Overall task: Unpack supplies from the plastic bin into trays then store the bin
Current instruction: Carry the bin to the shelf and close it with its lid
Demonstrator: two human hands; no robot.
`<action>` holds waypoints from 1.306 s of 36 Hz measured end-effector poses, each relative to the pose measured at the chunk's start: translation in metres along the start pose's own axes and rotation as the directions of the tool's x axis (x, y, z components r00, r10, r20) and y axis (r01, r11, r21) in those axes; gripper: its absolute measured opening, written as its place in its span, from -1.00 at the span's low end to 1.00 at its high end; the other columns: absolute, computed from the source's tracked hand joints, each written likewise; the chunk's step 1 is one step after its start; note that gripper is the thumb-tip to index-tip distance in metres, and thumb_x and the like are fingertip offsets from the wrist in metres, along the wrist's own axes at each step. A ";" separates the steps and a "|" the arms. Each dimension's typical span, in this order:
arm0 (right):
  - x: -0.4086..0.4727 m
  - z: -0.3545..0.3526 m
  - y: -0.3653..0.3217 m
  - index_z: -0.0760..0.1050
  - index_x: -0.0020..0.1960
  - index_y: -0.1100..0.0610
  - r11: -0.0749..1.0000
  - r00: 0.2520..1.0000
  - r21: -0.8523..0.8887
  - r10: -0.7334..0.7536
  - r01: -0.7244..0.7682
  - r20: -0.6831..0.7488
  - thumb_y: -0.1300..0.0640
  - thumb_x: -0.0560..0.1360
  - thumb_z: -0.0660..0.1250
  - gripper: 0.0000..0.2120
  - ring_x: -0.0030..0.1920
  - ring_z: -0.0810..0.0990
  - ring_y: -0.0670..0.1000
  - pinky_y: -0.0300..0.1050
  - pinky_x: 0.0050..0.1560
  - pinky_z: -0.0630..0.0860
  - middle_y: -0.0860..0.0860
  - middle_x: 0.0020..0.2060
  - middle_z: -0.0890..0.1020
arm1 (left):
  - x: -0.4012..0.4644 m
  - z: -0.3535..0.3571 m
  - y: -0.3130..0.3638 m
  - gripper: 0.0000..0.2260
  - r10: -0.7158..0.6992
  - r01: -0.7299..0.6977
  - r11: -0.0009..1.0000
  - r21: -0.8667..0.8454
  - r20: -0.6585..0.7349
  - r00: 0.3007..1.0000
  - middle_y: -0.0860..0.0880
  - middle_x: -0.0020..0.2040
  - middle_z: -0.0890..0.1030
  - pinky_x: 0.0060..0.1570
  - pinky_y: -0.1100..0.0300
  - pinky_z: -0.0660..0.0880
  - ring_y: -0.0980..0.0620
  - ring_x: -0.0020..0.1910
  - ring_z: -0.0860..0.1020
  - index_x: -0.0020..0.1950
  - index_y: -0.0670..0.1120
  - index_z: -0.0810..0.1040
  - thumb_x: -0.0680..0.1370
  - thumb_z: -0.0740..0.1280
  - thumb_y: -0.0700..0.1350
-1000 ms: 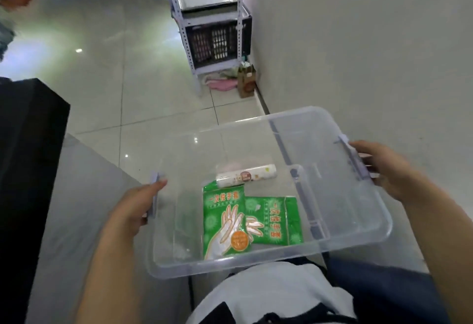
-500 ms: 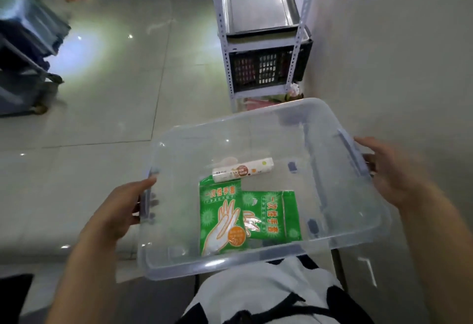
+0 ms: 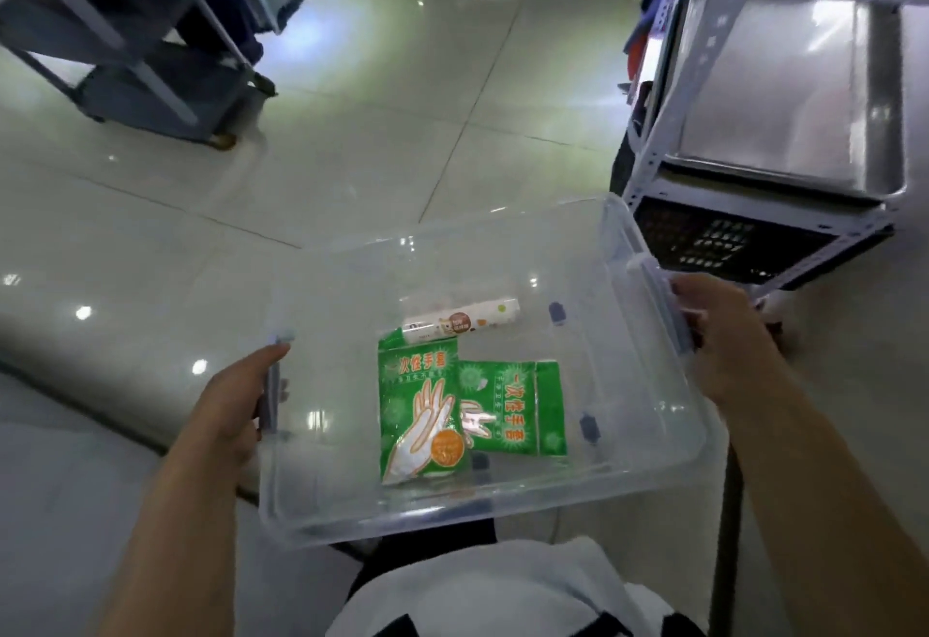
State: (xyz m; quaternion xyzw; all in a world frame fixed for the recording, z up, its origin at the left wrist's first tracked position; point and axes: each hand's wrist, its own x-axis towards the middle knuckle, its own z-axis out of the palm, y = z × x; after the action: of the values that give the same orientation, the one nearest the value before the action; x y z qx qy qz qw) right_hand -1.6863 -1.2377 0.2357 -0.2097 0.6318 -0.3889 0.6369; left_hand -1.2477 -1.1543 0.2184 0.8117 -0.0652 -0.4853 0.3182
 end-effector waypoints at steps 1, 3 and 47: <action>0.015 0.017 -0.012 0.61 -0.38 0.06 1.000 1.000 -0.011 0.025 -0.025 -0.004 0.01 0.34 0.37 -0.83 -0.44 0.58 0.01 -0.19 -0.42 0.51 0.02 -0.45 0.58 | 0.017 0.004 0.017 -0.57 -0.005 0.005 1.000 -0.010 0.009 1.000 -0.12 -0.04 0.54 -0.15 -0.11 0.51 -0.11 0.02 0.52 0.29 -0.08 0.53 0.50 0.39 0.11; 0.044 0.052 -0.037 0.62 -0.42 0.05 0.998 0.998 -0.009 0.062 -0.062 -0.012 0.00 0.33 0.36 -0.79 -0.48 0.59 0.01 -0.18 -0.42 0.51 0.02 -0.47 0.60 | 0.050 0.013 0.055 -0.49 -0.003 0.004 1.000 -0.031 0.020 1.000 -0.19 0.14 0.53 -0.02 -0.20 0.44 -0.14 0.18 0.50 0.39 -0.08 0.48 0.50 0.39 0.12; 0.649 0.356 -0.460 0.62 -0.28 0.11 0.931 0.766 0.356 0.170 0.082 -0.620 -0.03 0.35 0.34 -0.78 -0.51 0.54 0.08 -0.16 -0.45 0.48 0.05 -0.54 0.53 | 0.534 0.403 0.882 -0.86 0.043 -0.258 0.882 0.394 0.477 0.878 -0.10 -0.24 0.45 0.00 -0.07 0.39 -0.06 -0.28 0.45 -0.15 -0.01 0.50 0.51 0.42 -0.02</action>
State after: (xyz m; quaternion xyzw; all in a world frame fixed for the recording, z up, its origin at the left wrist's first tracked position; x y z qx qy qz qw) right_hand -1.5133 -2.0918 0.2087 0.0723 0.7328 -0.5311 0.4192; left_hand -1.1250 -2.2543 0.1997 0.7185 -0.3118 -0.6064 0.1373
